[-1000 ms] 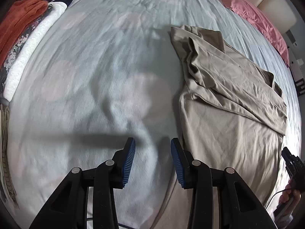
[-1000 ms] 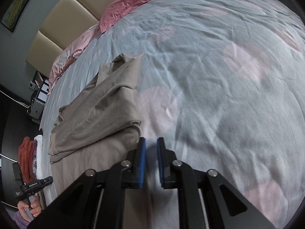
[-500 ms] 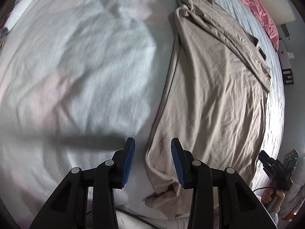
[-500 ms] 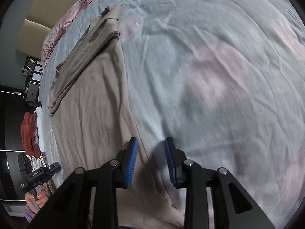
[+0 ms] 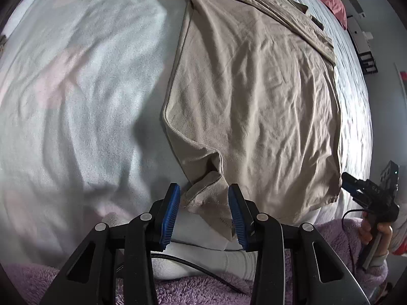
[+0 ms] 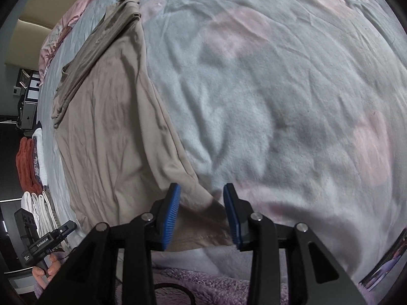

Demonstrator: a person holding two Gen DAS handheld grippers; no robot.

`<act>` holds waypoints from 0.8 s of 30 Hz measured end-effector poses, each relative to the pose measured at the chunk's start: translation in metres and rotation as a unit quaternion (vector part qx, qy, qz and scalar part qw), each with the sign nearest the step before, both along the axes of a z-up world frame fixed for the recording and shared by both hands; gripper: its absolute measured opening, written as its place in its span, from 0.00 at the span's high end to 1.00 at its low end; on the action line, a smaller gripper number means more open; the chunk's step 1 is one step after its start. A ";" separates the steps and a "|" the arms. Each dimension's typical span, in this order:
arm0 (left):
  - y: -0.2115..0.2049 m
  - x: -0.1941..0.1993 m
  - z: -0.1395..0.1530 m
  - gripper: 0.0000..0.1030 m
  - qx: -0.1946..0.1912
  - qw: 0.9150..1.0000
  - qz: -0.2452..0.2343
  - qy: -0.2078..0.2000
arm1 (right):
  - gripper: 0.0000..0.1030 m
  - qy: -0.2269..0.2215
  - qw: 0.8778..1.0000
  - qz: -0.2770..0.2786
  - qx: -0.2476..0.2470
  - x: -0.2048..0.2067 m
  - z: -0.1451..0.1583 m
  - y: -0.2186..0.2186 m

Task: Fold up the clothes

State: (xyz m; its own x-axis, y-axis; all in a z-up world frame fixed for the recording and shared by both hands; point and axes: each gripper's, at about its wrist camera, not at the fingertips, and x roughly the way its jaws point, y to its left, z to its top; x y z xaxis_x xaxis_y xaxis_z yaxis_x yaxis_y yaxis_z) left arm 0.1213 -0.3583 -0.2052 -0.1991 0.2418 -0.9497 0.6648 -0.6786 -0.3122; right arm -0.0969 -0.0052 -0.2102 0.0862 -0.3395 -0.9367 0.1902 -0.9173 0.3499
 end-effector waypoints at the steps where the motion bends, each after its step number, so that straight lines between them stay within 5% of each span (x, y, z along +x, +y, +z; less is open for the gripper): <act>1: 0.003 -0.002 0.000 0.60 -0.008 1.000 -0.007 -0.006 | 0.57 0.003 1.000 -0.002 0.003 0.001 0.001 0.002; 9: 0.027 -0.024 -0.010 0.60 -0.058 0.995 -0.065 -0.055 | 0.57 0.005 0.998 0.031 0.049 0.003 0.008 0.010; 17: 0.032 -0.033 -0.011 0.79 -0.066 0.993 -0.074 -0.065 | 0.59 -0.010 0.990 0.103 0.099 0.015 -0.007 -0.016; 24: 0.035 -0.033 0.003 0.88 -0.071 0.994 -0.072 -0.043 | 0.91 0.015 0.986 0.135 0.093 0.031 0.004 -0.026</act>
State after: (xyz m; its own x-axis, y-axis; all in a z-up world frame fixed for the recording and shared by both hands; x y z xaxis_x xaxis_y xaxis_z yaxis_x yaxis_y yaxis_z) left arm 0.0885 -0.3233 -0.2025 -0.0885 0.1235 -0.9884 0.5772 -0.8024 -0.1519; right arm -0.0661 -0.0315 -0.2064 0.1206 -0.1307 -0.9841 0.4438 -0.8796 0.1713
